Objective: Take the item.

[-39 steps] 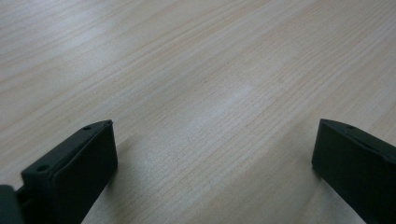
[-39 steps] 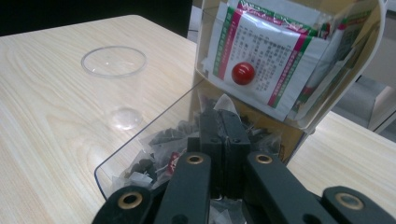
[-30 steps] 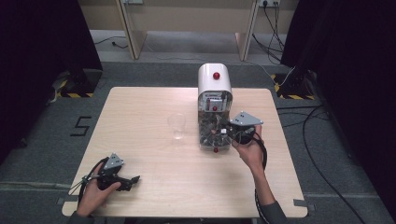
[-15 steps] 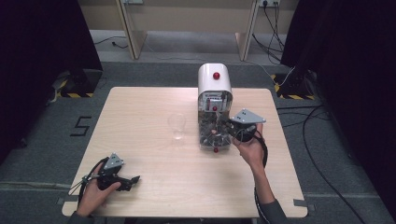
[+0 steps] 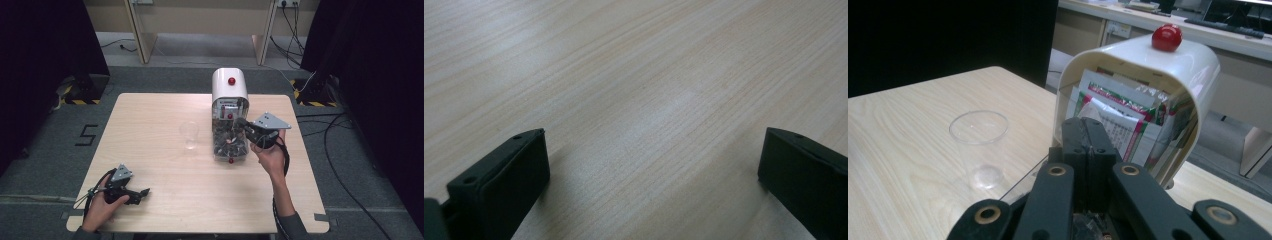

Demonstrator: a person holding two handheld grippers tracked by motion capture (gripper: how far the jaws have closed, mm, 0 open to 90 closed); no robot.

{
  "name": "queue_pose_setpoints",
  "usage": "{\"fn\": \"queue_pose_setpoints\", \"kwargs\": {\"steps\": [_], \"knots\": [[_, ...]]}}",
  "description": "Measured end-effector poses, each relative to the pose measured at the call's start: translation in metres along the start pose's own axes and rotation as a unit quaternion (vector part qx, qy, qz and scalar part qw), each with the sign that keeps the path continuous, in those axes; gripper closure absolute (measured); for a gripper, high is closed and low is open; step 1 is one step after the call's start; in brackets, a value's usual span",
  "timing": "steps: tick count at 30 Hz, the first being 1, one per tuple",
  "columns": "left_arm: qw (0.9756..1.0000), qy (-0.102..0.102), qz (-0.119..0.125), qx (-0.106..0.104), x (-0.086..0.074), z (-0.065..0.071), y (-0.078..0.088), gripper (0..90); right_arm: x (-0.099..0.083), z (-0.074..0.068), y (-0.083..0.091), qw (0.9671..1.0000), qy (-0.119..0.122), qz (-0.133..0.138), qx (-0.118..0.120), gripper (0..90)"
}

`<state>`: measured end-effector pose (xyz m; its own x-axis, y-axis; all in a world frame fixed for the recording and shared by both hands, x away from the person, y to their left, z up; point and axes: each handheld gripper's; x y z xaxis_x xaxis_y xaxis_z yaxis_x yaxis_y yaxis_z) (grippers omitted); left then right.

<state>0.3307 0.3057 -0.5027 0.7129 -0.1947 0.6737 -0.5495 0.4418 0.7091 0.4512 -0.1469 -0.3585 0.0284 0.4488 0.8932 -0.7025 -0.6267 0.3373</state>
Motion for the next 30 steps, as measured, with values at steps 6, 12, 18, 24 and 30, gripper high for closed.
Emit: {"fn": "queue_pose_setpoints", "kwargs": {"steps": [6, 12, 18, 24, 30], "knots": [[1.0, 0.0, 0.0, 0.0, 0.0, 0.0, 0.0, 0.0, 0.006, 0.0, 0.002, 0.9999, -0.004, 0.01, -0.001, 90.0], [1.0, 0.001, 0.0, 0.0, 0.0, 0.0, 0.0, 0.0, 0.011, -0.003, -0.001, 0.9999, 0.0, 0.015, 0.004, 90.0], [1.0, 0.0, 0.0, 0.0, 0.0, 0.0, 0.0, 0.0, 0.014, -0.006, -0.007, 0.9997, -0.005, 0.021, 0.01, 90.0], [1.0, 0.001, 0.0, 0.0, 0.0, 0.0, 0.0, 0.0, 0.021, -0.008, -0.012, 0.9995, -0.004, 0.027, 0.016, 90.0], [1.0, 0.0, 0.0, 0.0, 0.0, 0.0, 0.0, 0.0, 0.032, -0.008, -0.014, 0.9994, 0.0, 0.03, 0.018, 90.0]]}}
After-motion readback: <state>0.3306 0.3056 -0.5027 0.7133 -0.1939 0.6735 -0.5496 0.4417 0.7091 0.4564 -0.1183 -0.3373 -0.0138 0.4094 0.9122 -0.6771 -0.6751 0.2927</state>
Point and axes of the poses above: each handheld gripper's, and its own axes: y roughly backward along the jaws, x roughly out of its top, z roughly to its right, and after that the axes turned 12 degrees about y, right-handed
